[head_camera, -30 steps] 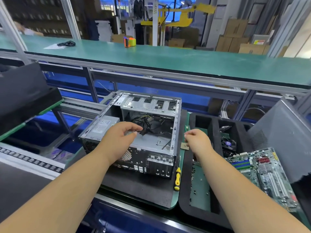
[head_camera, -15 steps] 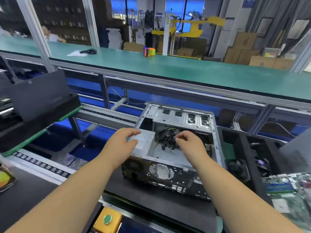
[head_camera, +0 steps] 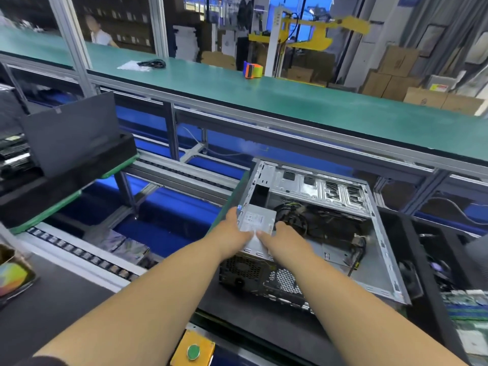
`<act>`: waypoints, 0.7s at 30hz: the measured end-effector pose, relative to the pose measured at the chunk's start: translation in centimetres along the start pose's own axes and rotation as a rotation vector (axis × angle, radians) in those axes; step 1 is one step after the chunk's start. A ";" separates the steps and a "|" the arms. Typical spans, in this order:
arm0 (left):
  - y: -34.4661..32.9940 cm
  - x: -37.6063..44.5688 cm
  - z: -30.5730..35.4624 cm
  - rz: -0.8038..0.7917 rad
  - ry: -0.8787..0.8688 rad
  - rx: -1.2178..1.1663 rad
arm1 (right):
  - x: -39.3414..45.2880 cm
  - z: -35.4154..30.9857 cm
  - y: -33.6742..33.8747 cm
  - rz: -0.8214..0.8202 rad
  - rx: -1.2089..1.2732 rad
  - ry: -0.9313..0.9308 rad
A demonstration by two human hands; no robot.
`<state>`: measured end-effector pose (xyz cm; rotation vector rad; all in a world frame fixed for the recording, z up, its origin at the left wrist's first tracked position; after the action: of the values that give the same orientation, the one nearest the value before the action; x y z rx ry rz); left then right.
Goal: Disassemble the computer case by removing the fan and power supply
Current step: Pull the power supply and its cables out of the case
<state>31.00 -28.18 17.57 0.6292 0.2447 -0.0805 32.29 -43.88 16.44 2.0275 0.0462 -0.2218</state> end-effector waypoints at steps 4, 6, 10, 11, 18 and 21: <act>-0.1 0.2 -0.5 -0.013 -0.007 -0.008 | -0.1 0.3 -0.1 -0.036 0.007 0.001; 0.0 0.2 -0.4 -0.027 -0.005 -0.007 | -0.1 0.3 -0.2 -0.046 0.023 0.002; 0.3 0.2 -0.2 -0.064 0.009 0.003 | 0.2 0.1 -0.4 -0.096 0.053 0.022; 0.3 0.1 0.0 -0.080 0.016 0.007 | 0.3 0.0 -0.4 -0.110 0.055 0.031; 0.3 -0.1 0.3 -0.071 0.030 0.001 | 0.4 0.1 -0.5 -0.165 0.121 0.044; 0.1 0.1 0.3 -0.033 0.031 -0.024 | 0.5 -0.1 -0.6 -0.146 0.111 0.041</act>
<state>31.14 -28.27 17.81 0.6030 0.2857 -0.0990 32.69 -43.58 15.91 2.1412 0.2123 -0.2804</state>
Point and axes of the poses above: each hand's wrist, its own x-axis towards the middle knuckle, its own y-axis out of the back of the hand, z = x × y, the point moved 4 cm from there along x, towards the middle knuckle, and after that the axes turned 5 degrees about z, right-handed, at the moved point
